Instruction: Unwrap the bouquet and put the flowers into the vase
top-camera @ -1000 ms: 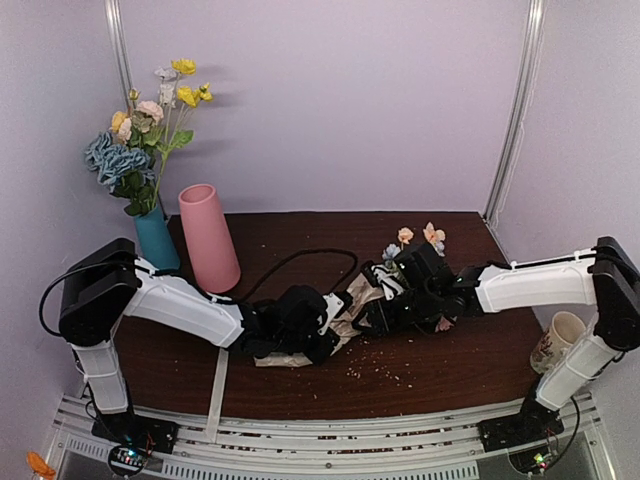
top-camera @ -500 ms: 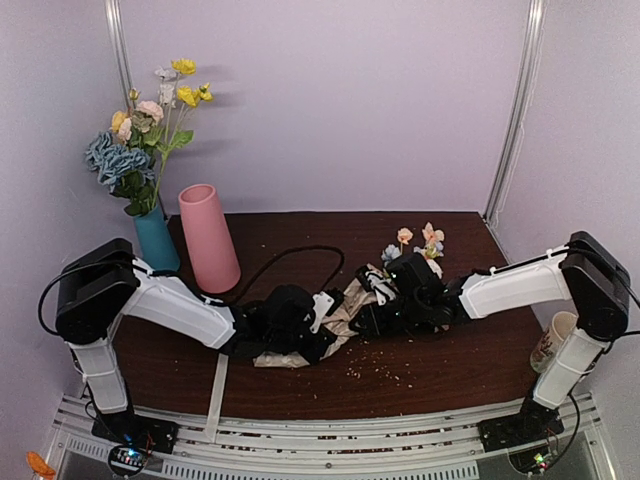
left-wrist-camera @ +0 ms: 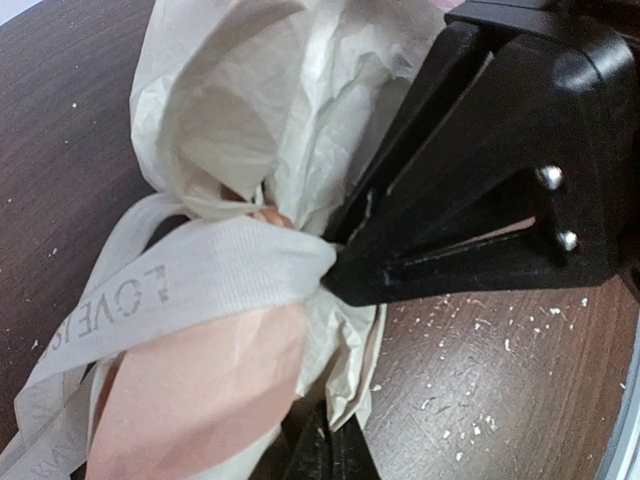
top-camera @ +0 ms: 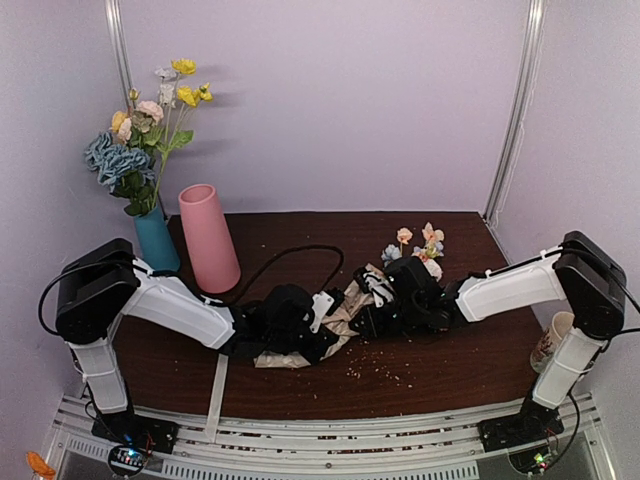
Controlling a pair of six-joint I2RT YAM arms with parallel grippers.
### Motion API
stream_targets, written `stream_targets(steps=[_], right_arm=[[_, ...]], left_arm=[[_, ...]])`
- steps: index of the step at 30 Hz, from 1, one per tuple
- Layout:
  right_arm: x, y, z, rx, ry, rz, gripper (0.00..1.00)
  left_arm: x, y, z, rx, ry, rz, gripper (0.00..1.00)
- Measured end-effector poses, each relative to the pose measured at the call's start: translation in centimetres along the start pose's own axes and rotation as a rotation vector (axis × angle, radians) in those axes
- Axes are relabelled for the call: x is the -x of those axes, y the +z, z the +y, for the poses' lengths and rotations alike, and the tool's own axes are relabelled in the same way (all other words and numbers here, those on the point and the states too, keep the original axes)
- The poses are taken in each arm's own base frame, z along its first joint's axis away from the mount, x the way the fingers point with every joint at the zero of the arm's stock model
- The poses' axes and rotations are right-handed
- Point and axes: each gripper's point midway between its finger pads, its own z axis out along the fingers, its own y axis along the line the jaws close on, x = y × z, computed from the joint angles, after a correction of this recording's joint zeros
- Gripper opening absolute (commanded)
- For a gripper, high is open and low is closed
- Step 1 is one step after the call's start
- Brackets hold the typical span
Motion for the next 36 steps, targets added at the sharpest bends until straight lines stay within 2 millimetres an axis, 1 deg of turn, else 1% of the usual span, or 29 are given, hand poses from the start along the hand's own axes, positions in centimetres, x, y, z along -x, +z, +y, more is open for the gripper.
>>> stream_targets(steps=[2, 7, 11, 16, 19, 22, 26, 32, 33, 36], right_arm=[[0.0, 0.0, 0.1, 0.006, -0.004, -0.003, 0.0], [-0.1, 0.1, 0.0, 0.003, -0.006, -0.002, 0.0], [-0.3, 0.0, -0.2, -0.008, -0.011, 0.008, 0.0], [-0.5, -1.3, -0.1, -0.017, -0.013, 0.005, 0.0], [-0.6, -2.2, 0.0, -0.018, -0.011, 0.0, 0.0], [-0.8, -2.8, 0.0, -0.013, -0.003, -0.004, 0.0], [-2.1, -3.2, -0.1, -0.002, 0.011, 0.015, 0.0], [-4.5, -3.4, -0.5, 0.019, 0.04, 0.053, 0.0], [-4.7, -3.4, -0.4, 0.031, 0.045, 0.055, 0.02], [-5.0, -3.4, 0.2, 0.072, 0.061, 0.055, 0.14]], left_arm=[[0.0, 0.0, 0.0, -0.002, -0.002, -0.001, 0.0], [0.1, 0.0, 0.1, 0.0, -0.006, -0.001, 0.0], [0.2, 0.0, 0.5, 0.011, -0.024, -0.003, 0.0], [0.6, 0.0, 2.0, 0.039, -0.075, -0.012, 0.0], [1.1, 0.0, 3.0, 0.057, -0.107, -0.024, 0.0], [1.6, -0.1, 3.5, 0.066, -0.126, -0.034, 0.0], [2.2, 0.0, 3.7, 0.076, -0.138, -0.043, 0.0], [2.3, -0.1, 4.8, 0.096, -0.157, -0.043, 0.0], [2.2, -0.1, 4.8, 0.095, -0.157, -0.042, 0.0], [2.2, -0.1, 4.5, 0.082, -0.153, -0.036, 0.0]])
